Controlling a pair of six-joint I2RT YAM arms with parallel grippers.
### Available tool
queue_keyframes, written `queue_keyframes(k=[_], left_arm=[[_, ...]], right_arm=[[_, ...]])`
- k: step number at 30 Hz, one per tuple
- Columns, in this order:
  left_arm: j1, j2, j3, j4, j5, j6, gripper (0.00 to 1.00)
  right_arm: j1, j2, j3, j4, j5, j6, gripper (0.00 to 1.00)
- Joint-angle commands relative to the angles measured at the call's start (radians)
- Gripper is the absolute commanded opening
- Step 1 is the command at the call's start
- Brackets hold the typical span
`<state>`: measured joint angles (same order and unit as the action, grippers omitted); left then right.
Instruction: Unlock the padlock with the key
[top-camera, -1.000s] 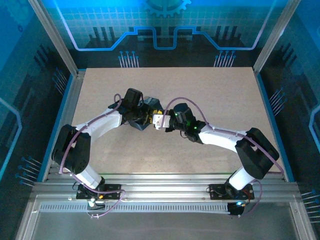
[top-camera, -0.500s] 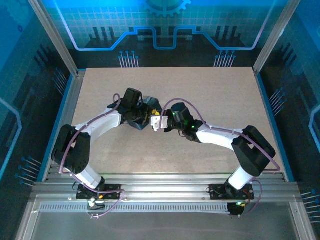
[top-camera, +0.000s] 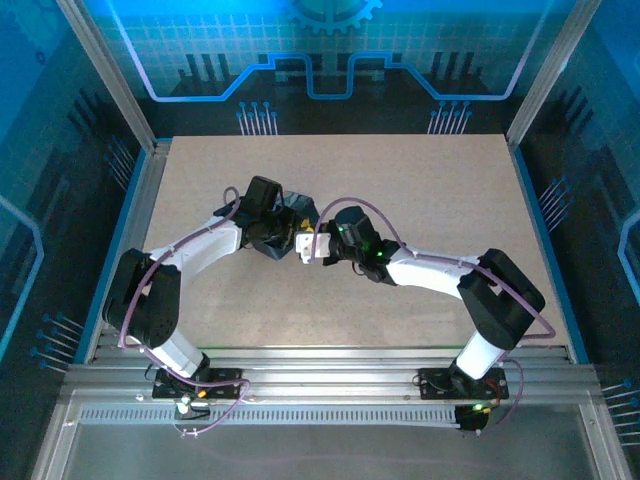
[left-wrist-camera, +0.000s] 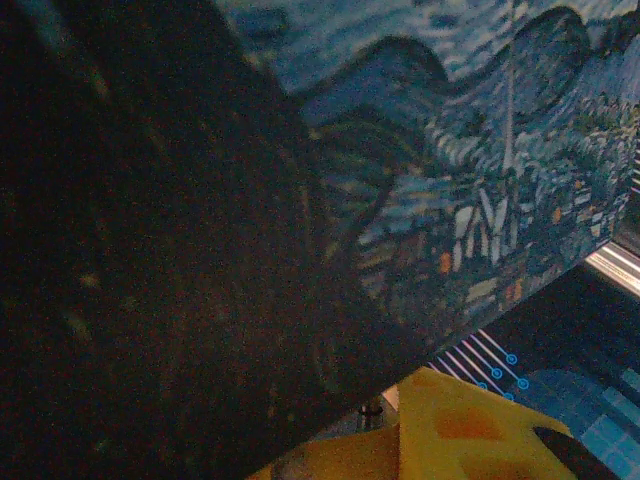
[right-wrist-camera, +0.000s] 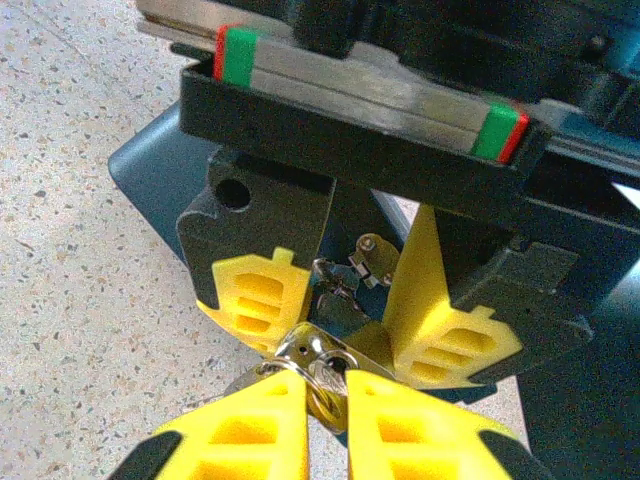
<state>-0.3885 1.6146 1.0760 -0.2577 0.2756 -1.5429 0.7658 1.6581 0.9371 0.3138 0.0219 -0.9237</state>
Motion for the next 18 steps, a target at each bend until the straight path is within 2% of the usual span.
queue_keyframes(k=[1,3,6,11,18], left_arm=[[-0.012,-0.047,0.002,0.014,0.065,0.006,0.0],[-0.013,-0.049,0.004,0.014,0.062,0.006,0.0],[-0.013,-0.052,0.004,0.018,0.053,0.001,0.0],[-0.024,-0.04,0.008,0.033,0.044,-0.015,0.0],[-0.043,-0.046,-0.002,0.043,0.024,-0.035,0.0]], right_arm=[[0.021,0.035,0.044,0.003,0.026,0.07,0.1],[0.018,0.043,0.054,0.005,0.048,0.155,0.06],[0.019,0.045,0.068,0.032,0.069,0.366,0.0],[0.054,0.065,0.083,0.101,0.12,0.699,0.0],[0.06,0.06,0.064,0.16,0.256,1.125,0.0]])
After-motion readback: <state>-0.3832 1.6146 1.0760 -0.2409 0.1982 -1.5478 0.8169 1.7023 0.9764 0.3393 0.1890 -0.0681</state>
